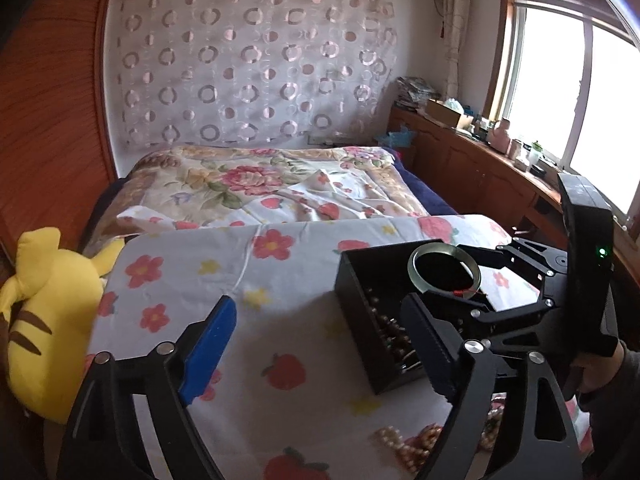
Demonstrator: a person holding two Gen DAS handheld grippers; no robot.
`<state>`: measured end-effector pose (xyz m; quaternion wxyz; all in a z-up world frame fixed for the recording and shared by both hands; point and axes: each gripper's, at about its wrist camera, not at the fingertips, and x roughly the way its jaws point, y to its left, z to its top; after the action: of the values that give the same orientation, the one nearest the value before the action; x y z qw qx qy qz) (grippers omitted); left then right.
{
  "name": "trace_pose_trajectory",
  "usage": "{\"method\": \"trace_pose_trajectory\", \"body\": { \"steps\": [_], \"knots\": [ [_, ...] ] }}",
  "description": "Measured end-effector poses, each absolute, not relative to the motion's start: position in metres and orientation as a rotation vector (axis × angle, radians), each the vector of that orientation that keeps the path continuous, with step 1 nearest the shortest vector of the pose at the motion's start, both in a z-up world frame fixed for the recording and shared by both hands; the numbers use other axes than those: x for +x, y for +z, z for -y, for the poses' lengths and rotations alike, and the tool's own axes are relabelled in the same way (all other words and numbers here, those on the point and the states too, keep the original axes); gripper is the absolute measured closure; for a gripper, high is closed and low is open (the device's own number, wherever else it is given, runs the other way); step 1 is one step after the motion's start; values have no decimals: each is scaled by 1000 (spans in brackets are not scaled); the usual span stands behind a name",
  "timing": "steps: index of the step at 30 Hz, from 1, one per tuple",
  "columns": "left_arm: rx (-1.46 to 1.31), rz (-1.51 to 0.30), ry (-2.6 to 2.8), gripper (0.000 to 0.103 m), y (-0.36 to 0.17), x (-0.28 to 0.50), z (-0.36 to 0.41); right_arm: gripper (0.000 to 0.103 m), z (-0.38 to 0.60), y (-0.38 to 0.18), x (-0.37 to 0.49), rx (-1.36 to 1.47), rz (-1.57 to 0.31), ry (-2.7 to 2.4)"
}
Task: Organize jewelry
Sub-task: 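Lower the jade bangle into the black box and open the right gripper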
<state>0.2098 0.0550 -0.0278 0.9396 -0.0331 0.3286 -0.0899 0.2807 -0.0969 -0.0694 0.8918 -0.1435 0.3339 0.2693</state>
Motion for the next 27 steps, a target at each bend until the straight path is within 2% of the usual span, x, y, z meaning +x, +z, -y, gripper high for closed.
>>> {"method": "trace_pose_trajectory", "body": {
  "steps": [8,10,11,17,27],
  "knots": [
    [-60,-661,-172,8,-40,200,-67,28,94,-80,284,-330,-704,538],
    [-59,-661,-169,8,-43,198,-68,19,97,-79,283,-322,-692,532],
    [-57,-662,-167,8,-46,195,-68,18,99,-77,282,-316,-685,533],
    [-65,-694,-176,8,-66,185,-68,18,116,-62,275,-280,-659,522],
    [-43,-702,-227,8,-74,146,-44,18,156,-43,201,-237,-632,577]
  ]
}}
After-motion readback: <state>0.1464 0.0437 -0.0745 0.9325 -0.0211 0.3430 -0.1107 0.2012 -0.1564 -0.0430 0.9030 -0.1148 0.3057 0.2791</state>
